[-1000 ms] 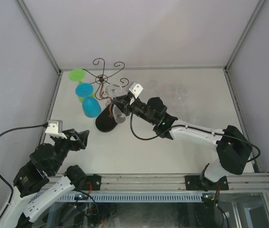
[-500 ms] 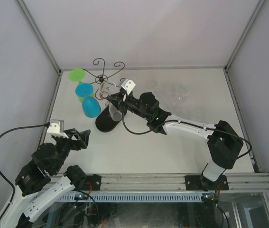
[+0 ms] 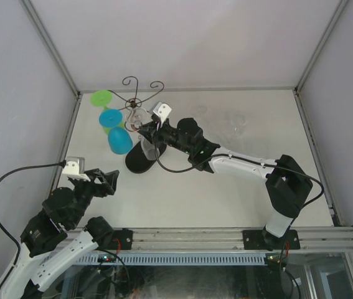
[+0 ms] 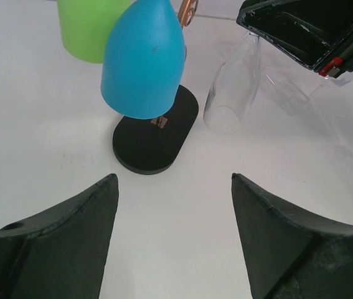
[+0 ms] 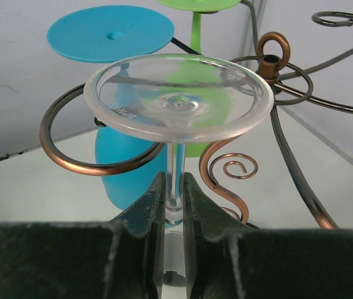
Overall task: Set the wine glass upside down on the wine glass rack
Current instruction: Turn the wine glass upside down at the wine rack.
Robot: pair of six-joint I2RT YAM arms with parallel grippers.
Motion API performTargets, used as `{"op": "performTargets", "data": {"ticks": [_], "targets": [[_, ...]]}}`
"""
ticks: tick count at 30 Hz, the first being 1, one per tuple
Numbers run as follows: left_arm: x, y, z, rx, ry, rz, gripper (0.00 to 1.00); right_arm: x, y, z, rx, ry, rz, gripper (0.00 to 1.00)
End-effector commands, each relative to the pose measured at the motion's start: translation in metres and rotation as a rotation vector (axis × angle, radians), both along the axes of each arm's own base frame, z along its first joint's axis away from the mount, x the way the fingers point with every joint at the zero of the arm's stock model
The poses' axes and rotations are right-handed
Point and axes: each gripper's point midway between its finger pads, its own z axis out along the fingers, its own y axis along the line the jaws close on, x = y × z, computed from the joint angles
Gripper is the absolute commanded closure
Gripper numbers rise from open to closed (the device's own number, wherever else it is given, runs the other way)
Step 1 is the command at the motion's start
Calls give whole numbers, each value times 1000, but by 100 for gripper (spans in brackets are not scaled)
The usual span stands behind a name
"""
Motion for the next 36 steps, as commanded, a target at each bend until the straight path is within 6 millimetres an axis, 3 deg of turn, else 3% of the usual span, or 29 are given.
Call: {"op": "performTargets", "data": {"ticks": [1,18,31,36], "targets": [[3,-5,8,-28,-28,-6,23,-12,9,39,62,-70,80,100],[5,-6,7,-22,-22,-8,23,-39,16,37,42,-107,238,100],[5,-6,6,-17,-22,-10,23,-45,9,49,93,-138,231,100],[5,-7,6,-19,-21,-10,23,-42,1,43,105,-125,195,100]]}}
